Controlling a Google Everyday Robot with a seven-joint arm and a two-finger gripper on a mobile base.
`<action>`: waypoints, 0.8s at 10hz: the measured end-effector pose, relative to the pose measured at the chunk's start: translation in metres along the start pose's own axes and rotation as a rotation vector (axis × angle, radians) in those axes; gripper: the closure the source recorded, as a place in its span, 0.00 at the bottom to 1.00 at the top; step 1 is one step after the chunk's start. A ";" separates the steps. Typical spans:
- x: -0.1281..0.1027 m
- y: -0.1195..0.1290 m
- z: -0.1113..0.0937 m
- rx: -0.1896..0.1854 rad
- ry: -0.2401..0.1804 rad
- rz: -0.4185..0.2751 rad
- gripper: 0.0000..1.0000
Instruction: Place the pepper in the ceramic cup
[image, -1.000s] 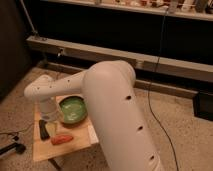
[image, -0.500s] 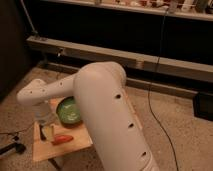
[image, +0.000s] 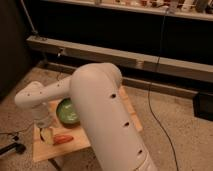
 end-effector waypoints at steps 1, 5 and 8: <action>-0.001 0.000 0.002 0.000 0.000 -0.002 0.35; -0.002 0.001 0.021 0.003 0.022 -0.015 0.35; -0.007 -0.003 0.033 0.011 0.039 -0.021 0.35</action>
